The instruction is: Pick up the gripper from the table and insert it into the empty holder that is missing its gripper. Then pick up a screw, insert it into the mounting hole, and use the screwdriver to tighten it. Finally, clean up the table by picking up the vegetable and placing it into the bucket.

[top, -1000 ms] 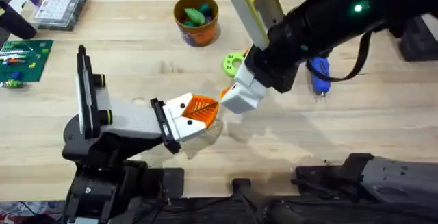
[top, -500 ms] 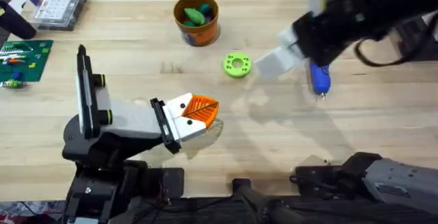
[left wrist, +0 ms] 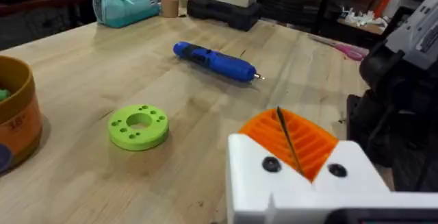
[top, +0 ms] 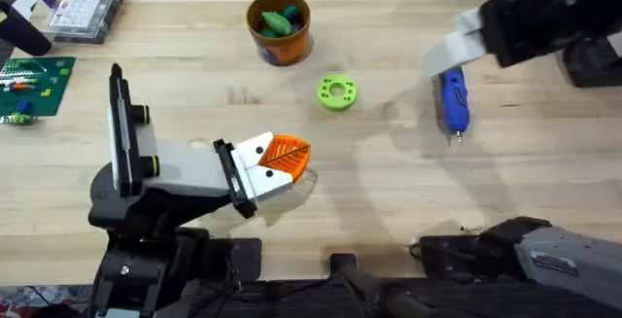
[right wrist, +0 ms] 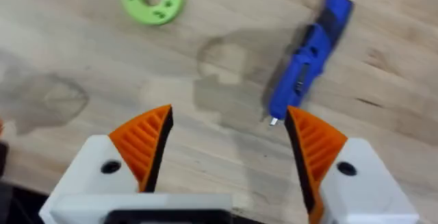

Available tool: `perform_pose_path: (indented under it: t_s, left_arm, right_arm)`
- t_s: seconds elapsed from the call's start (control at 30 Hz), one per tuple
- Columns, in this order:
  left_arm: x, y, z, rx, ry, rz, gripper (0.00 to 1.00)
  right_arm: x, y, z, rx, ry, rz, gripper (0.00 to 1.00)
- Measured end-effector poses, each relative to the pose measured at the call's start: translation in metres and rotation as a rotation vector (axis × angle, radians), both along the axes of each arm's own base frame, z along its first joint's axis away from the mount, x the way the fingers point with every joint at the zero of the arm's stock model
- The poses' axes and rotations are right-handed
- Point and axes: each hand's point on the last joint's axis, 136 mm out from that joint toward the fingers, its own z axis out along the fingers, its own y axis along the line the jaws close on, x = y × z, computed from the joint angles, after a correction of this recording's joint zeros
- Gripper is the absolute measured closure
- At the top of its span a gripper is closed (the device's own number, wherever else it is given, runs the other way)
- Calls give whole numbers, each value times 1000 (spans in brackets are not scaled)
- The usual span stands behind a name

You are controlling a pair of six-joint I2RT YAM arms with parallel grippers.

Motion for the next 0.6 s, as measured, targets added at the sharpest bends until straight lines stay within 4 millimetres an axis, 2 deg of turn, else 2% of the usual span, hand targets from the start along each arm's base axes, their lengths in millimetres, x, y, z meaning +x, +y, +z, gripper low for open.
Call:
perform_pose_path:
  t_s: [0.13, 0.3, 0.4, 0.6]
  left_arm:
    - [0, 0, 0, 0, 0, 0, 996]
    - [0, 0, 0, 0, 0, 0, 996]
    - [0, 0, 0, 0, 0, 0, 996]
    - [0, 0, 0, 0, 0, 0, 996]
  right_arm:
    - [14, -32, -7, -29, 10, -125, 6]
    - [38, -68, -34, -44, 43, -265, 6]
    - [51, -84, -52, -42, 73, -303, 6]
    - [78, -103, -90, -38, 137, -317, 6]
